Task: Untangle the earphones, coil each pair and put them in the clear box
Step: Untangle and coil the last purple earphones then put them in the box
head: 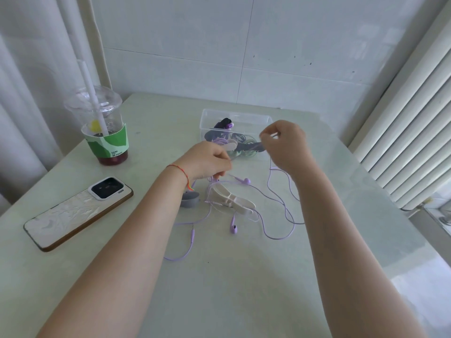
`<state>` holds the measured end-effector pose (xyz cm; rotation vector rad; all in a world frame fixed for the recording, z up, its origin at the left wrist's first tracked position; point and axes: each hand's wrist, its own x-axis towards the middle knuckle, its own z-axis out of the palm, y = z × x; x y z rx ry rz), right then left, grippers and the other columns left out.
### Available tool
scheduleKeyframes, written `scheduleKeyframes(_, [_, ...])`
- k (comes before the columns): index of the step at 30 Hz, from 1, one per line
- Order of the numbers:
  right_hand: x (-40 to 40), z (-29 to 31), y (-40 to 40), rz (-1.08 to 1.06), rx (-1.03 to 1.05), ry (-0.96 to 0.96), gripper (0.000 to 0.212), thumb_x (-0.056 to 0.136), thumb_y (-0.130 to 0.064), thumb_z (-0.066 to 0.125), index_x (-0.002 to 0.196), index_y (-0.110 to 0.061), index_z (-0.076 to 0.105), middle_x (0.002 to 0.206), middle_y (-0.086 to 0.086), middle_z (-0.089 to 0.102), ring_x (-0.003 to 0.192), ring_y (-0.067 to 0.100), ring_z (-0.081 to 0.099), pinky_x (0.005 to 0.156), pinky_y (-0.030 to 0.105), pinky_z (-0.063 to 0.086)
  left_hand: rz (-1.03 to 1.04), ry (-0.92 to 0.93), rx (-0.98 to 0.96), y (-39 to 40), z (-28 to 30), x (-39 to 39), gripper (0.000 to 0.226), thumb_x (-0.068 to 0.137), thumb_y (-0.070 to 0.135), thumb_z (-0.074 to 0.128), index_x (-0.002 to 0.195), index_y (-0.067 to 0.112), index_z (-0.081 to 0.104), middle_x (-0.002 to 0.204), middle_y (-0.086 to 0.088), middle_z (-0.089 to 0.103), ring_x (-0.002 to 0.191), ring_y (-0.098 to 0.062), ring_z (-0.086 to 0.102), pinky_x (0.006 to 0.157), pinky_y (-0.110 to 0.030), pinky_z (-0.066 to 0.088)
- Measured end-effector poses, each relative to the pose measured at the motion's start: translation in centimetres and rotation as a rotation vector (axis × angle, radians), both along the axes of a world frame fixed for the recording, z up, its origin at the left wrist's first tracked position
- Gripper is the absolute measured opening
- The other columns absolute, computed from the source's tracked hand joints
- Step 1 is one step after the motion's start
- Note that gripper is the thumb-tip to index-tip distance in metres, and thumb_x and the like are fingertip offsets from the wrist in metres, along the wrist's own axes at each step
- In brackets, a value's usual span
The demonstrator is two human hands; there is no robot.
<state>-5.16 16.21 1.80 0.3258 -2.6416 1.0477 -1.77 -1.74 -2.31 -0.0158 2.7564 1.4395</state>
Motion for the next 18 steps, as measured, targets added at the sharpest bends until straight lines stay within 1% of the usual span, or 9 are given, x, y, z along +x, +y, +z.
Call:
scheduleKeyframes(1, [-0.2,-0.1,0.2,-0.101,-0.052,0.052,0.018,0.094,-0.015,0.048,0.103,-0.014,0.063,0.109,0.006,0.06,0.093,0.018,0.05,0.074,0.025,0.033,0.048,0.014,-0.023,-0.3,-0.2,-0.1,0.008,0.082,0.009,0.063,0.079,0.005,0.069,0.062,0.0,0.065,0.061,-0.018,0.064,0.077,-0.033,0.054])
scheduleKeyframes(3, [-0.1,-0.3,0.5,-0.259,-0.132,0.155,0.026,0.094,-0.004,0.039,0.114,-0.01,0.055,0.116,0.01,0.056,0.104,0.026,0.049,0.083,0.031,0.035,0.137,0.056,-0.068,-0.8,-0.4,-0.3,0.009,0.079,0.011,0.063,0.072,0.014,0.07,0.063,0.004,0.067,0.067,-0.017,0.065,0.08,-0.032,0.054])
scheduleKeyframes(5, [0.0,-0.2,0.9,-0.332,-0.132,0.22,0.033,0.091,0.002,0.035,0.12,-0.008,0.049,0.116,0.011,0.053,0.108,0.031,0.047,0.091,0.037,0.034,0.178,0.082,-0.105,-1.2,-0.5,-0.4,0.014,0.079,0.013,0.066,0.069,0.023,0.068,0.066,0.007,0.068,0.072,-0.018,0.066,0.081,-0.032,0.054])
scheduleKeyframes(7, [-0.1,-0.1,1.1,-0.341,-0.063,0.174,0.037,0.088,0.003,0.035,0.121,-0.009,0.047,0.118,0.012,0.051,0.111,0.032,0.045,0.092,0.036,0.03,0.16,0.092,-0.075,-1.2,-0.5,-0.5,0.016,0.08,0.012,0.066,0.07,0.023,0.067,0.068,0.004,0.069,0.067,-0.017,0.066,0.082,-0.033,0.055])
scheduleKeyframes(10, [0.0,-0.1,1.0,-0.288,0.148,0.017,0.041,0.084,0.001,0.038,0.121,-0.012,0.051,0.123,0.013,0.045,0.117,0.033,0.041,0.096,0.035,0.027,0.165,0.145,-0.041,-0.6,-0.6,-0.7,0.007,0.082,0.014,0.064,0.078,0.017,0.069,0.074,-0.001,0.072,0.066,-0.015,0.063,0.075,-0.028,0.053])
scheduleKeyframes(12, [0.0,-0.3,0.8,-0.2,0.279,-0.025,0.04,0.085,-0.002,0.042,0.121,-0.014,0.055,0.126,0.014,0.045,0.119,0.034,0.04,0.1,0.035,0.028,0.148,0.168,-0.018,-0.1,-0.1,-0.5,0.007,0.085,0.017,0.063,0.085,0.013,0.069,0.079,-0.002,0.071,0.066,-0.014,0.061,0.068,-0.023,0.048])
scheduleKeyframes(13, [-0.1,-0.4,0.6,-0.142,0.301,-0.034,0.041,0.086,-0.002,0.042,0.121,-0.015,0.058,0.127,0.013,0.047,0.121,0.032,0.041,0.1,0.035,0.029,0.128,0.173,0.037,0.1,0.1,-0.4,0.006,0.086,0.016,0.063,0.085,0.013,0.068,0.079,-0.001,0.071,0.067,-0.014,0.062,0.067,-0.022,0.048])
scheduleKeyframes(16, [0.1,-0.4,0.1,0.041,0.226,-0.055,0.041,0.085,0.002,0.04,0.113,-0.017,0.064,0.121,0.004,0.061,0.116,0.023,0.052,0.09,0.026,0.038,0.045,0.195,0.227,0.6,0.9,0.1,0.013,0.09,0.007,0.06,0.08,0.015,0.062,0.072,-0.001,0.071,0.064,-0.007,0.065,0.068,-0.014,0.049])
scheduleKeyframes(18, [0.5,-0.2,-0.3,0.142,0.176,-0.099,0.041,0.085,0.002,0.038,0.109,-0.017,0.065,0.111,-0.002,0.067,0.107,0.018,0.058,0.087,0.025,0.042,0.006,0.203,0.341,0.7,0.9,0.1,0.013,0.093,0.004,0.058,0.082,0.012,0.058,0.069,-0.005,0.069,0.064,-0.018,0.066,0.075,-0.025,0.054])
